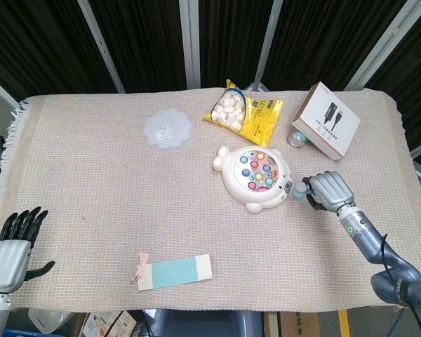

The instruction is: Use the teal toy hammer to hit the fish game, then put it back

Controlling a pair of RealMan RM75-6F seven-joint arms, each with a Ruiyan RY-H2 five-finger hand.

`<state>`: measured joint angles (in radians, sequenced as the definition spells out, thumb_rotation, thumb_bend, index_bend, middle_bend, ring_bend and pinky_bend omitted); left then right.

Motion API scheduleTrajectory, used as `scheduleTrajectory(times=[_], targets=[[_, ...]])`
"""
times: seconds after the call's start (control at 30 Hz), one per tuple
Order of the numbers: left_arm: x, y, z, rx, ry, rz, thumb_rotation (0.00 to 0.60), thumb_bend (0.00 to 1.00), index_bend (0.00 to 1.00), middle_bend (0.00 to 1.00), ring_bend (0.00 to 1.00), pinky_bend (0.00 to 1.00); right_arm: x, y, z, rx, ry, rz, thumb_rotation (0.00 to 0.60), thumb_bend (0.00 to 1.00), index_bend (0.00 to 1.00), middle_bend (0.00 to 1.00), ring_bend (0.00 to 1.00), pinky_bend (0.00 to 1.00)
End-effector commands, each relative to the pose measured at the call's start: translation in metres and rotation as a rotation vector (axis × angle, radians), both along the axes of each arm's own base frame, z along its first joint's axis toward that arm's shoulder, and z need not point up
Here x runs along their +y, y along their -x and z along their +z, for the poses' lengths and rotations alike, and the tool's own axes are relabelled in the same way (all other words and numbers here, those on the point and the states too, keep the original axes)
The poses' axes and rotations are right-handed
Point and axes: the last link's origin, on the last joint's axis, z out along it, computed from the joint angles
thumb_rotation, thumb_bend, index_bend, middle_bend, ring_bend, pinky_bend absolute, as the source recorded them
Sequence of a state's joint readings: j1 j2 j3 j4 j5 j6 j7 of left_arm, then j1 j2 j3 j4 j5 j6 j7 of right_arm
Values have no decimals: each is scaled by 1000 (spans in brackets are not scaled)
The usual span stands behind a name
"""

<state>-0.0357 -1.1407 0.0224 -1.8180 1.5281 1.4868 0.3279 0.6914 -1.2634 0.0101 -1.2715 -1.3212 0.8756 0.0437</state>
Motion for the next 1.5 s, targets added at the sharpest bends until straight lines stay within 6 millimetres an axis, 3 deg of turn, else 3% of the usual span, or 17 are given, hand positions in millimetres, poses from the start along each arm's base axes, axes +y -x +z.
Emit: scheduleTrajectory(times=[0.03, 0.43, 1.0, 1.5], targets=[[-1, -1, -1, 8, 5, 0, 600, 125, 0, 0, 0, 0, 3, 12, -5, -10, -8, -4, 600, 842, 884, 766, 575, 410], [-1, 0, 1, 3, -4, 3, 600, 124, 0, 0, 0, 0, 3, 32, -11, -16, -6, -30, 600, 842, 812, 709, 512, 344], [0, 2, 4, 18, -9, 4, 600, 124, 0, 0, 0, 0, 4, 48, -12, 6, -24, -89, 600, 835, 582, 536, 352, 229], [-2, 0, 2, 11, -9, 11, 600, 125, 0, 0, 0, 0, 2, 55, -8, 23, -29, -135, 600, 499, 507, 476, 298, 184]])
